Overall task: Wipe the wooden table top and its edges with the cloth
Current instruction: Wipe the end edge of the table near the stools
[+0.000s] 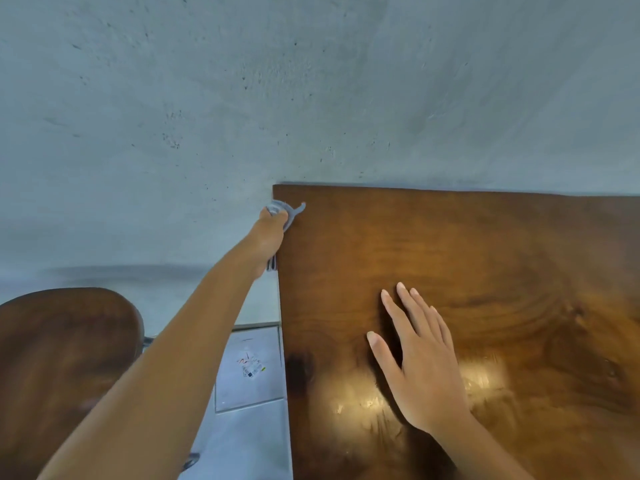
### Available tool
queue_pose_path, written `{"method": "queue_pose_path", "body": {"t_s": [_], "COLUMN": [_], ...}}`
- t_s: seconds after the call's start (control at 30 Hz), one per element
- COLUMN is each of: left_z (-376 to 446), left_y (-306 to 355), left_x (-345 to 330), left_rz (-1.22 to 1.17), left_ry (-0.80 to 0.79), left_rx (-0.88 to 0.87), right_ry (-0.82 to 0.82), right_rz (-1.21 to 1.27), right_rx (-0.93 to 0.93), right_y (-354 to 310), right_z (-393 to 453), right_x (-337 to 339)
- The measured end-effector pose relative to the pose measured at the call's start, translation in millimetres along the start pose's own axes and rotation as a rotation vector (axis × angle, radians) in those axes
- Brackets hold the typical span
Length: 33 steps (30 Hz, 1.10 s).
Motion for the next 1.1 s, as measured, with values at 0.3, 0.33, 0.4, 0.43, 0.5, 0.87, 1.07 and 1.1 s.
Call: {"method": "queue_pose_path", "body": {"t_s": [0.3,0.33,0.4,0.43,0.5,0.87,1.07,1.1], "left_z": [46.6,49.3,55.5,54.8,43.7,-103.3,-140.7,-141.5], "left_y": [33.4,35.4,34.4,34.7,30.5,-32.5,-47.2,-44.9], "left_x": [5.9,7.0,9.8,9.7,8.6,3.7,8.5,13.2], "left_rz": [0.409,0.459,0.57,0.61,0.653,0.545,0.577,0.614], "left_ry": [0.124,0.129,0.146,0.152,0.146,0.09,0.065,0.1], "left_rx": [0.04,0.038,0.018,-0.004,-0.024,-0.052,-0.097,-0.11], "right_ry": [0.011,0.005,0.0,-0.002,-0.007,-0.031,-0.052,-0.051], "right_rz": [-0.009,-0.01,-0.015,-0.019,-0.016,-0.019,-0.036,-0.023], "right_rx": [0.001,-0.002,-0.007,-0.006,-0.01,-0.05,-0.055,-0.048], "right_y": [-0.7,-0.4,0.5,0.4,0.5,-2.8,-6.4,-7.2], "right_z": [-0.5,-0.9,-1.3,-1.3,-0.8,-0.7,-2.2,-2.7], "right_x": [-0.3,-0.8,-0.3,0.9,0.7,2.4,6.4,7.0]}}
Point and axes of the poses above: each hand's wrist, its own z-axis towards the middle knuckle, its own x-axis out of the back of the hand, y = z × x, the point moved 7 cm from there along z, towards the middle knuckle, and after that the axes turned 11 degrees about y, right-handed, at the moved point
